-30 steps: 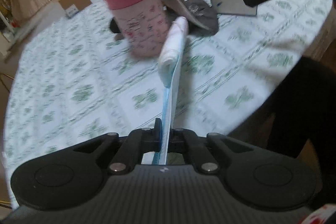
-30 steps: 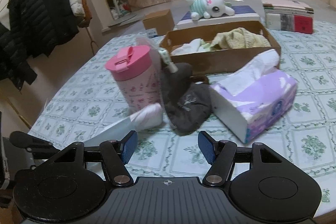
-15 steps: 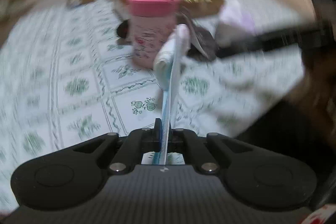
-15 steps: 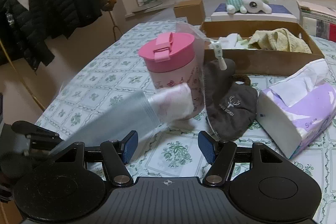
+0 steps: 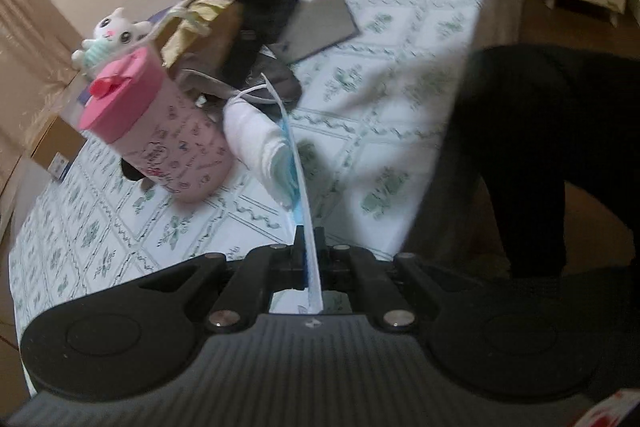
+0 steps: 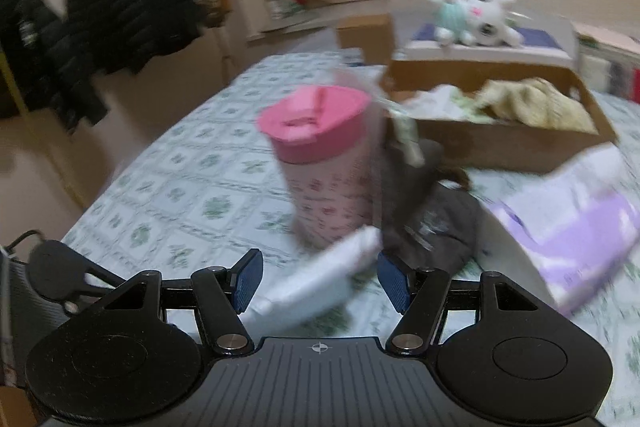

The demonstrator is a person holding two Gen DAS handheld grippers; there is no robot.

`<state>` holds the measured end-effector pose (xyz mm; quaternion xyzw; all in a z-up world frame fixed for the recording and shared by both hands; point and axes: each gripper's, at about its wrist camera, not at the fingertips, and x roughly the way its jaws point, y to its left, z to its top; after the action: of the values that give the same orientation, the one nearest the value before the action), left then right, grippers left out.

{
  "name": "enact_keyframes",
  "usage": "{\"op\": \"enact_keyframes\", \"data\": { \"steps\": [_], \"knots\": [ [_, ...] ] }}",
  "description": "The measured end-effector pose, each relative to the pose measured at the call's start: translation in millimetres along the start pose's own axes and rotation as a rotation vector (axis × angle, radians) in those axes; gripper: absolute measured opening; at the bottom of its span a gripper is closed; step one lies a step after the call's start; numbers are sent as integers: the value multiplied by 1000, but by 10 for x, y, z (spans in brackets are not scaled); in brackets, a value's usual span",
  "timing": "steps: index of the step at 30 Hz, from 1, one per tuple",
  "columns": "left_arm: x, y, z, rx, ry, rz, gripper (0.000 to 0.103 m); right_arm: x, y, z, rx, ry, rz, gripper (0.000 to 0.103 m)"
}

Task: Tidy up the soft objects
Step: 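Grasp the white paper towel with the right gripper while the left gripper holds the mask, then carry both items to the box and open the left gripper over it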

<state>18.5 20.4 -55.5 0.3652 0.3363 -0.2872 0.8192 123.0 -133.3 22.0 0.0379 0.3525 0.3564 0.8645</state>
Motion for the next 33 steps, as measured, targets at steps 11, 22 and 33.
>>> {"op": "enact_keyframes", "data": {
  "steps": [11, 22, 33],
  "knots": [
    [120, -96, -90, -30, 23, -8, 0, 603, -171, -50, 189, 237, 31, 64],
    [200, 116, -147, -299, 9, -55, 2, 839, -113, -112, 175, 262, -19, 57],
    [225, 204, -121, -440, 18, -60, 2, 676, -111, -45, 181, 210, -5, 17]
  ]
}}
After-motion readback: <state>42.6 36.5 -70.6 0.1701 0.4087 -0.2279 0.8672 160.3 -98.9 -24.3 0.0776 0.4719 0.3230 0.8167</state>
